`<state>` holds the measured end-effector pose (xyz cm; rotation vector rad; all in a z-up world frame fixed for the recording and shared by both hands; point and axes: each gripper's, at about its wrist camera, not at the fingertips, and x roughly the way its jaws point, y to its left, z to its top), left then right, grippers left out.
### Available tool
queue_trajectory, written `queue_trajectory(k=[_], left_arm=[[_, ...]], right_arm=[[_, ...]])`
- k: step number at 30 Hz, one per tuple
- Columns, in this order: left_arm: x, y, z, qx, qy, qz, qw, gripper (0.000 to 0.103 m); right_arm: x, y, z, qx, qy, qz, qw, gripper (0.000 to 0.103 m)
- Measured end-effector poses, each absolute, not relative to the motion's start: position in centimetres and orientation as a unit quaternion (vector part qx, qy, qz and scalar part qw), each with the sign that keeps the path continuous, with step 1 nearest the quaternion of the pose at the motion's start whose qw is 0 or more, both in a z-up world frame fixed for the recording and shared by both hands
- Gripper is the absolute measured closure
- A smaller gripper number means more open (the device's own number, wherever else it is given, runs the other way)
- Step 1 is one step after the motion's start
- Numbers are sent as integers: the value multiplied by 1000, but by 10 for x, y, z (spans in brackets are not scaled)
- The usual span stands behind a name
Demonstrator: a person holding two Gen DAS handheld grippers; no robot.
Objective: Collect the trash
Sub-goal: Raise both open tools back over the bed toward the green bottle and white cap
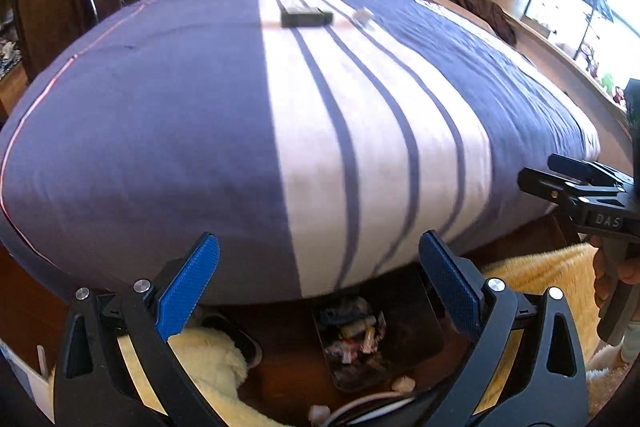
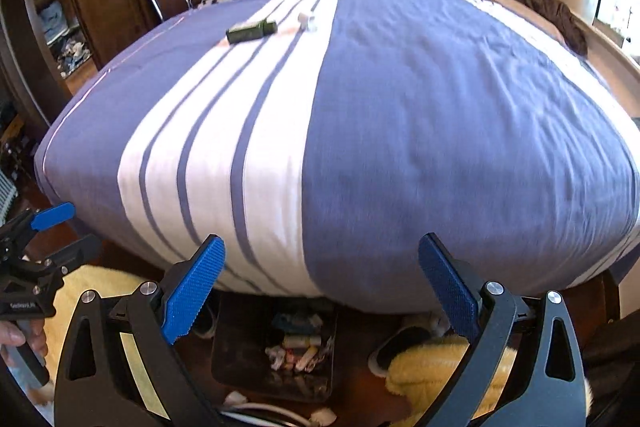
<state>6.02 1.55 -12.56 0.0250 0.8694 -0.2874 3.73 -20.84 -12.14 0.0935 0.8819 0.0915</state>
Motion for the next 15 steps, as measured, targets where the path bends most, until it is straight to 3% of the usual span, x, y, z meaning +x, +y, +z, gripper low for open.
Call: queue_trajectory(k=[15], left_arm=[[130, 30, -95, 2, 398, -109, 911, 8]], right_arm=[[106, -202, -78, 17, 393, 52, 918, 4]])
